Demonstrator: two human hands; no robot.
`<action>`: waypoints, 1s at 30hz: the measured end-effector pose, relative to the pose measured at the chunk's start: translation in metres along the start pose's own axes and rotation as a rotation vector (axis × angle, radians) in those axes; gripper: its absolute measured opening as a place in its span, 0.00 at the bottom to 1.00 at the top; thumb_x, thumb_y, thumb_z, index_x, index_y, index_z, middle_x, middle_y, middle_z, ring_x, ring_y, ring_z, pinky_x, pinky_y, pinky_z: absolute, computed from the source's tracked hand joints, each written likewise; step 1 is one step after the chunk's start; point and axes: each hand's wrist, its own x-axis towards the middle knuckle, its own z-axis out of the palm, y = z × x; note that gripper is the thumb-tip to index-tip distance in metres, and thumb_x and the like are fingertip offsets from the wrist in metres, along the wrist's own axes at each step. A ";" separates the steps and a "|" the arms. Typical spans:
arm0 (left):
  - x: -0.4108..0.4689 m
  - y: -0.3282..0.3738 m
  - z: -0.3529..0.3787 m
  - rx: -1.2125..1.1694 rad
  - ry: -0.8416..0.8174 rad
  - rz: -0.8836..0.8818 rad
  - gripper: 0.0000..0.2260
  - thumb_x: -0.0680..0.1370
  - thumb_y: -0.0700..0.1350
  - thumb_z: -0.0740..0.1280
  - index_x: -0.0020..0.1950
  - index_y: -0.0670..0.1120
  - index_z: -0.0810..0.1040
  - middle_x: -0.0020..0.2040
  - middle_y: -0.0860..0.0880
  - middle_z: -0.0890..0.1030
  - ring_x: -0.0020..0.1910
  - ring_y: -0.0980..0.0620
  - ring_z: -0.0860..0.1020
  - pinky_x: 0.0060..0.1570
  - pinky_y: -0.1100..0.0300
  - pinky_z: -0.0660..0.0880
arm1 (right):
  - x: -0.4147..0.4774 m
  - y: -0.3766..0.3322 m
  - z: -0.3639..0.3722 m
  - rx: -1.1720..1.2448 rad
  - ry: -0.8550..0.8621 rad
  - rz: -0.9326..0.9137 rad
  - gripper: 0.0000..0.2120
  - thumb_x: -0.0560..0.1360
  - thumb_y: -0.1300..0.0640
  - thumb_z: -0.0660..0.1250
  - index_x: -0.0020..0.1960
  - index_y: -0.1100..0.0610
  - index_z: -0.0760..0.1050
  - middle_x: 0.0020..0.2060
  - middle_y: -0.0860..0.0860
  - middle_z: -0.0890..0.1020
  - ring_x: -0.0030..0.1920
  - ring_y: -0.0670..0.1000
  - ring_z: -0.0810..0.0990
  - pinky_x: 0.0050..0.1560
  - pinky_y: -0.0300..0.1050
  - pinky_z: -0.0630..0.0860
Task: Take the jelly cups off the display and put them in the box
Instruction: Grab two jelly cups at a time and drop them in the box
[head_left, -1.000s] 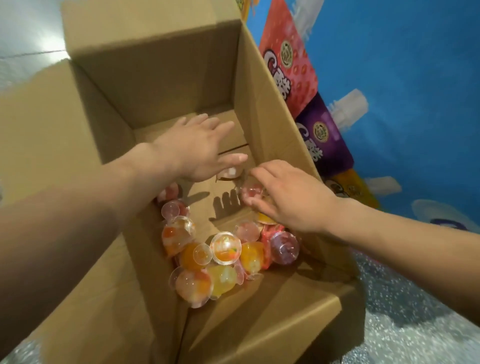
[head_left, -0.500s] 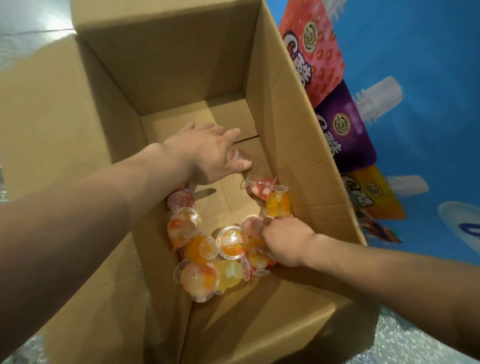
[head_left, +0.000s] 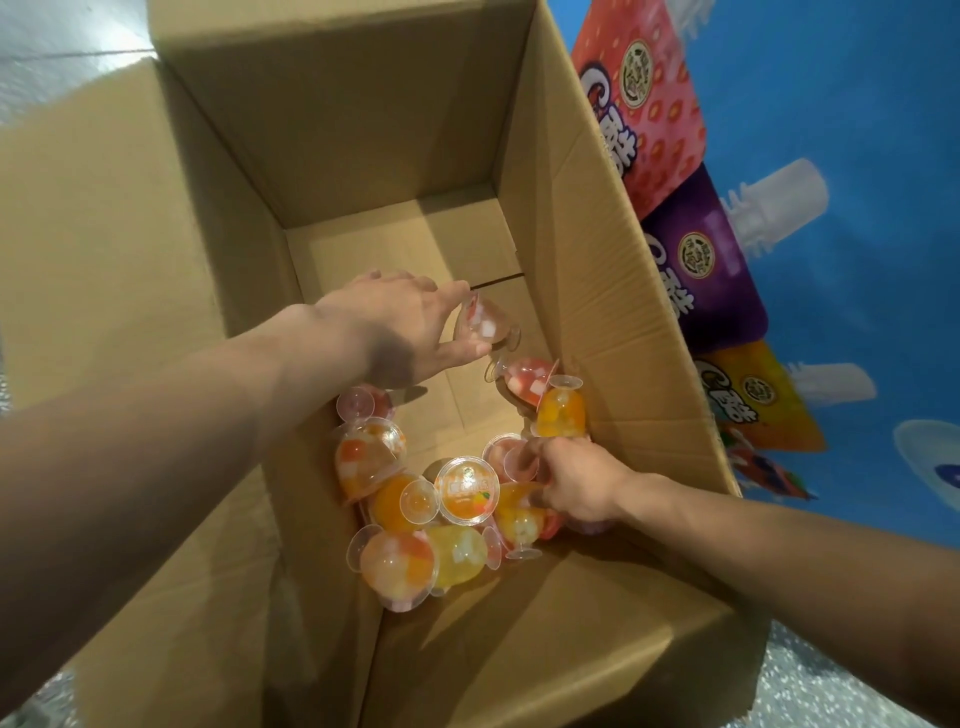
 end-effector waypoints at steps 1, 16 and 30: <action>0.000 0.000 -0.001 0.001 0.005 0.004 0.36 0.77 0.71 0.48 0.80 0.52 0.55 0.73 0.44 0.71 0.73 0.42 0.68 0.73 0.43 0.63 | 0.002 0.001 0.002 0.017 -0.001 0.004 0.24 0.73 0.48 0.73 0.67 0.46 0.73 0.52 0.49 0.84 0.47 0.55 0.86 0.48 0.55 0.84; -0.002 -0.004 0.003 -0.022 -0.023 -0.012 0.40 0.73 0.73 0.46 0.79 0.51 0.60 0.72 0.46 0.74 0.66 0.43 0.76 0.61 0.48 0.76 | -0.003 0.000 0.013 0.053 0.148 -0.010 0.03 0.78 0.56 0.68 0.47 0.49 0.78 0.46 0.48 0.85 0.48 0.51 0.83 0.52 0.49 0.81; -0.007 0.001 0.003 -0.212 -0.059 -0.040 0.37 0.74 0.73 0.47 0.73 0.51 0.70 0.62 0.47 0.81 0.55 0.48 0.80 0.57 0.50 0.78 | -0.044 -0.010 -0.023 0.354 0.477 -0.292 0.11 0.77 0.56 0.72 0.37 0.53 0.75 0.40 0.45 0.85 0.46 0.42 0.83 0.48 0.43 0.79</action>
